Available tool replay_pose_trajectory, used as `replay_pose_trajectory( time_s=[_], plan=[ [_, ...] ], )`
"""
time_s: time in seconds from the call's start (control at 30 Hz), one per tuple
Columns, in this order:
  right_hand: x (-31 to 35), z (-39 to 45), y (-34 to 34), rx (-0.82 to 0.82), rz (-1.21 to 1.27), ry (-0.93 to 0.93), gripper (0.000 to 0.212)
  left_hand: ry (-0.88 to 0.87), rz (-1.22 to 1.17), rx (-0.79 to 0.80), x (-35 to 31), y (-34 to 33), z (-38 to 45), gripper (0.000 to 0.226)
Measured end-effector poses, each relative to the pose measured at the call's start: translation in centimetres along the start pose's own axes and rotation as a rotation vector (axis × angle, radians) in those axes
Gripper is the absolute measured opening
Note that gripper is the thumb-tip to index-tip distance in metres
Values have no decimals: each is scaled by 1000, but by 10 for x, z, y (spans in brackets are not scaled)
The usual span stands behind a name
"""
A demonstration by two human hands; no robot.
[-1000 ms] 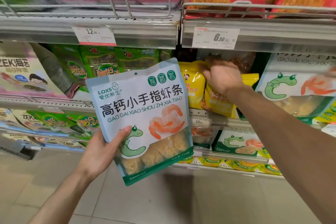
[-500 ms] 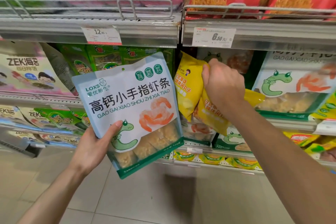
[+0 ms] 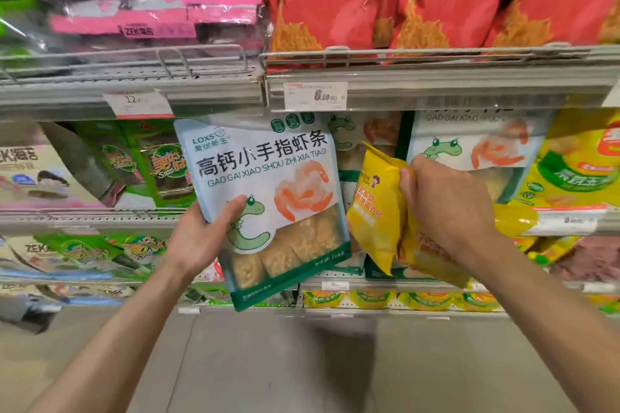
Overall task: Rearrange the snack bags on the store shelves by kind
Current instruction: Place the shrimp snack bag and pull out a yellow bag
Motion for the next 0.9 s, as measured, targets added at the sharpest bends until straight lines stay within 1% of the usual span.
replay_pose_trajectory(
  time_s=[0.03,0.13,0.23,0.37,0.6,0.8,0.9],
  plan=[
    [-8,-3,2,17,5,-5,30,-2,-12,-3,-7,-6,2,48],
    [-28,-11,7,52,-2,-18,28,-5,-59,-30,-21,-22,10,39],
    [-45,-18,6,84,7,-38,29,-25,-54,-21,-36,-36,19,35],
    [-54,-23,1,146,23,-16,27,-57,-36,-33,-50,-48,35,31],
    [-44,-32,-22,302,74,112,27,-58,-7,-74,-56,-63,56,40],
    [-47,-42,-30,405,115,146,30,-45,-9,-105,-59,-69,66,65],
    [-47,-46,-35,427,121,165,33,-64,-34,-102,-61,-76,70,63]
  ],
)
Point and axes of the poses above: each hand's wrist, its own z-axis towards the middle knuckle, its own y-axis out of the back of the hand, x = y × z, the point moved 8 cm from there along z, towards the middle knuckle, and after that the axes turned 12 degrees about -x, right-handed, at the moved point
